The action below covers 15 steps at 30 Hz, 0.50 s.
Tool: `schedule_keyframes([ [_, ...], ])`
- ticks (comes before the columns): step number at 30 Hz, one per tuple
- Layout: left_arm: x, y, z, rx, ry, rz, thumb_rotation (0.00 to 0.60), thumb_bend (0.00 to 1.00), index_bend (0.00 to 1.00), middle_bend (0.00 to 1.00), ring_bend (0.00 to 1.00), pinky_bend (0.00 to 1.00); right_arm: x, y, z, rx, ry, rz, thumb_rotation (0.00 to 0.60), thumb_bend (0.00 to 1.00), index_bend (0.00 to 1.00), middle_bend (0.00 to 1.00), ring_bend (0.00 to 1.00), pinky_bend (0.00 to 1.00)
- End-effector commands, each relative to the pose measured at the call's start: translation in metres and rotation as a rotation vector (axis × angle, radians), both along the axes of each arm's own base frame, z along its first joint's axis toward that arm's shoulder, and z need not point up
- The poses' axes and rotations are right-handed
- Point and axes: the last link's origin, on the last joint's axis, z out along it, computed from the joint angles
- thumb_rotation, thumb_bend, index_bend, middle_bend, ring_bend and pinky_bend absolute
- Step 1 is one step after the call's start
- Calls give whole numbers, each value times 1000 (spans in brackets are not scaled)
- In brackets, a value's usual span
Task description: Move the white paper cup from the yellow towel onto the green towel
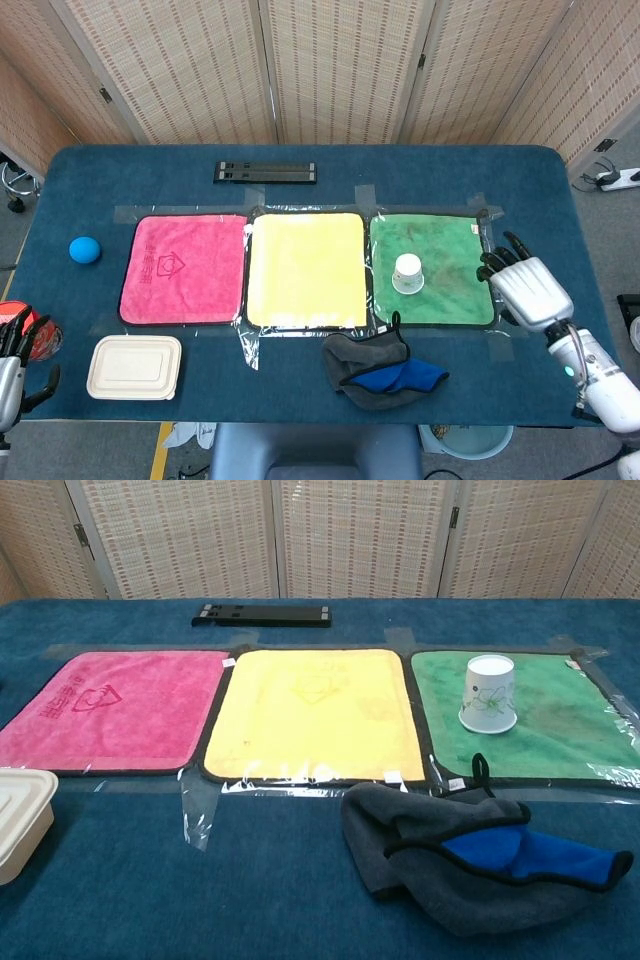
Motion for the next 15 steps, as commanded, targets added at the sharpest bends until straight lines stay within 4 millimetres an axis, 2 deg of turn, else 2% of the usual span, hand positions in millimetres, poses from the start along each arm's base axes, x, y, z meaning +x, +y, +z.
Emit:
schedule_keyframes([
  [1, 4, 3, -1, 5, -5, -15, 600, 495, 134, 0, 0, 0, -25, 42, 19, -90, -49, -38, 600, 202, 326, 264, 199, 6],
  [8, 18, 14, -3, 8, -1, -65, 600, 496, 134, 0, 0, 0, -69, 97, 22, -232, -175, -113, 600, 202, 177, 241, 206, 55],
  [11, 22, 16, -5, 5, 1, -74, 600, 495, 134, 0, 0, 0, -84, 116, 18, -275, -235, -143, 600, 202, 141, 207, 200, 61],
  [15, 26, 18, -5, 5, 4, -85, 600, 495, 133, 0, 0, 0, -96, 130, 15, -307, -283, -149, 600, 202, 128, 155, 167, 61],
])
